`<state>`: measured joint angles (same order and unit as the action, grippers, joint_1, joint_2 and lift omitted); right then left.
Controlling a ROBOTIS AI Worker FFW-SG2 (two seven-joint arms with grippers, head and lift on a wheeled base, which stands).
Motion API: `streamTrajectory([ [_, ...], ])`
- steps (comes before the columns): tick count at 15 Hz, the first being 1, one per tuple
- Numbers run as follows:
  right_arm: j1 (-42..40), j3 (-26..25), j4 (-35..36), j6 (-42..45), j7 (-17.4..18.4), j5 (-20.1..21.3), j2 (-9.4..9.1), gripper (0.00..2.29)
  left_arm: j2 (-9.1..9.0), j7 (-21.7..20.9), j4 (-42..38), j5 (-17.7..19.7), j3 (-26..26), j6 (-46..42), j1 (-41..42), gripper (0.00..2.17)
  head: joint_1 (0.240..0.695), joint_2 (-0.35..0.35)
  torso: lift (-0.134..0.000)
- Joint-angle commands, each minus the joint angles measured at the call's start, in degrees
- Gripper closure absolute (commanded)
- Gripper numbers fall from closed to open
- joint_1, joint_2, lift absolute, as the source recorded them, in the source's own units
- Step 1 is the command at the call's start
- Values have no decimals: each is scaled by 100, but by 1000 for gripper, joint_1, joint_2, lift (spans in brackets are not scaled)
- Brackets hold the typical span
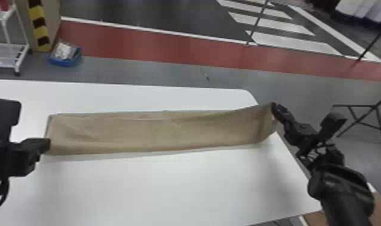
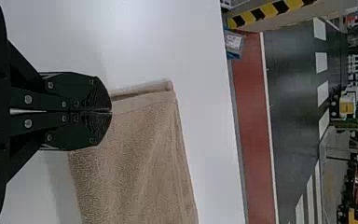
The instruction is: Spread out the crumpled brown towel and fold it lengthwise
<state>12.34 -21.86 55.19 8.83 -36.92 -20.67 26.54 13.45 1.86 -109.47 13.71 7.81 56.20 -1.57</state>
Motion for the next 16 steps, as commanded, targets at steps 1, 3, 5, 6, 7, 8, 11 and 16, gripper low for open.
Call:
streamTrajectory([
  [1,40,41,-8,0,0,2,-9,1531,52,-11,-373,-17,-236,54,368,1349,695,-328,-124],
  [3,84,147,-8,0,0,10,-9,1531,61,-11,-391,-17,-271,54,412,1349,695,-319,-124],
  [5,75,191,9,-18,0,2,-79,1531,61,7,-496,-17,-306,54,482,1345,695,-305,-124],
  [6,49,199,44,-18,0,10,-88,1531,61,112,-619,-17,-341,-69,544,1170,695,-300,-124],
  [7,22,191,71,-35,0,2,-97,1531,61,192,-672,-9,-359,-368,658,586,695,-296,-124],
  [8,14,191,71,-35,0,-7,-97,1531,78,262,-742,9,-368,-667,746,113,695,-291,-124],
  [11,-13,173,141,-70,0,-16,-97,1531,105,358,-830,44,-482,-755,834,46,695,-280,-124],
  [16,-83,182,185,-88,0,-34,-97,1531,52,244,-461,167,-552,-843,605,302,695,-263,-124],
])
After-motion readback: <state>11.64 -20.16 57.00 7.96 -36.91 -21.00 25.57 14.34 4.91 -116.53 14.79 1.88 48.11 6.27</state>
